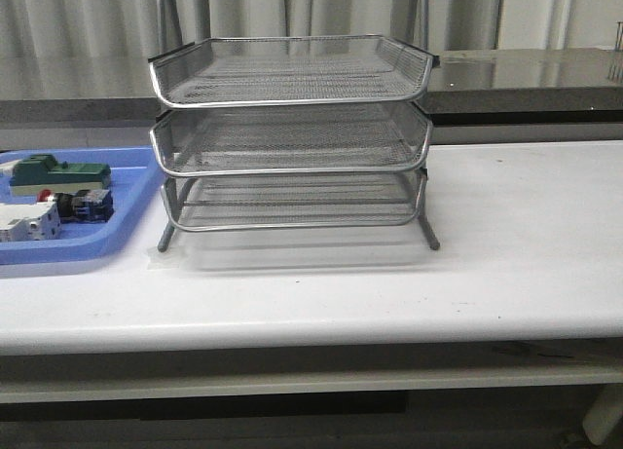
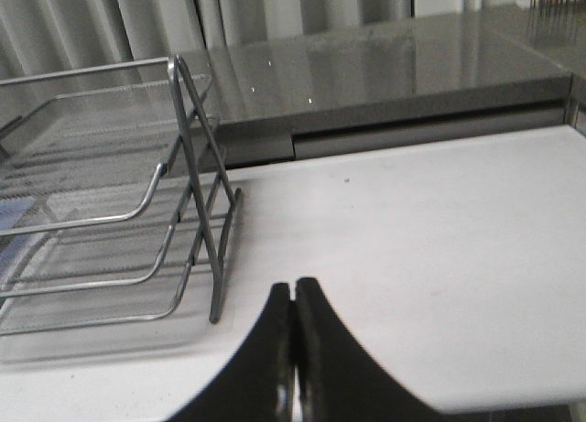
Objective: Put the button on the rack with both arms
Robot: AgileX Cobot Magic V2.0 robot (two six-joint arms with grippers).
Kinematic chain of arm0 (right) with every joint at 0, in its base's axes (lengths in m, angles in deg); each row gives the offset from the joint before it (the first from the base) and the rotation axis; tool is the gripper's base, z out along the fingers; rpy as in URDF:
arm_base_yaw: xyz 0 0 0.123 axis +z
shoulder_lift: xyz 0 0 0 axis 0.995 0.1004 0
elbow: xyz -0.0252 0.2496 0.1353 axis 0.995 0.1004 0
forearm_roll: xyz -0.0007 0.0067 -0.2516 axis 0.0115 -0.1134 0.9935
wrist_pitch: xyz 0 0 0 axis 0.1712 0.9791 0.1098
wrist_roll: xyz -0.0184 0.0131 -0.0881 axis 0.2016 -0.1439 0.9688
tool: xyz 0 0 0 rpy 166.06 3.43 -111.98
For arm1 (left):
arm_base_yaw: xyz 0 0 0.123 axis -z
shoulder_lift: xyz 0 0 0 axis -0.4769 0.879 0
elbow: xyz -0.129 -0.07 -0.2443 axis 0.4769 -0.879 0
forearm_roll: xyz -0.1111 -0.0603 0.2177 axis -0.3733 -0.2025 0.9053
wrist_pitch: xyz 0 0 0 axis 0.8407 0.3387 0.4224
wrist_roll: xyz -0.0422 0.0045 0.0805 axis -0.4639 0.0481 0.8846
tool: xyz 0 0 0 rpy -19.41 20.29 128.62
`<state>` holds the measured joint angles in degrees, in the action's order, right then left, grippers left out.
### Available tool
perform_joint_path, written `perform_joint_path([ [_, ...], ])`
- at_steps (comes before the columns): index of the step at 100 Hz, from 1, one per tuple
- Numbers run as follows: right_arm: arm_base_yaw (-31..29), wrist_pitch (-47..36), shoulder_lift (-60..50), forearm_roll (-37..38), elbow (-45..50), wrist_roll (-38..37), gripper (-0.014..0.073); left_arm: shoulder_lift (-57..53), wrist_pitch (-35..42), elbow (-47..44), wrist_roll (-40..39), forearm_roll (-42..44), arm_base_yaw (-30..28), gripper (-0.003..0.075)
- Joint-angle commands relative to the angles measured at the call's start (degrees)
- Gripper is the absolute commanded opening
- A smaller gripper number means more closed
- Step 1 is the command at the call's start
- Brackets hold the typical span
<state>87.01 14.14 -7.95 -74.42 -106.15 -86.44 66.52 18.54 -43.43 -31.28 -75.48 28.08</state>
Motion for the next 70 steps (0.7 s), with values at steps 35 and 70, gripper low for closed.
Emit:
perform_joint_path([
  [35, -0.44, 15.36, 31.4, -2.69, -22.37, 0.23, -0.0069, -1.95, 4.68, -2.59, -0.54, -0.33, 0.34, 0.0004],
  [70, -0.44, 15.05, 45.48, -10.26, -22.38, 0.23, -0.0069, -1.95, 4.68, -2.59, -0.54, -0.33, 0.34, 0.0004],
])
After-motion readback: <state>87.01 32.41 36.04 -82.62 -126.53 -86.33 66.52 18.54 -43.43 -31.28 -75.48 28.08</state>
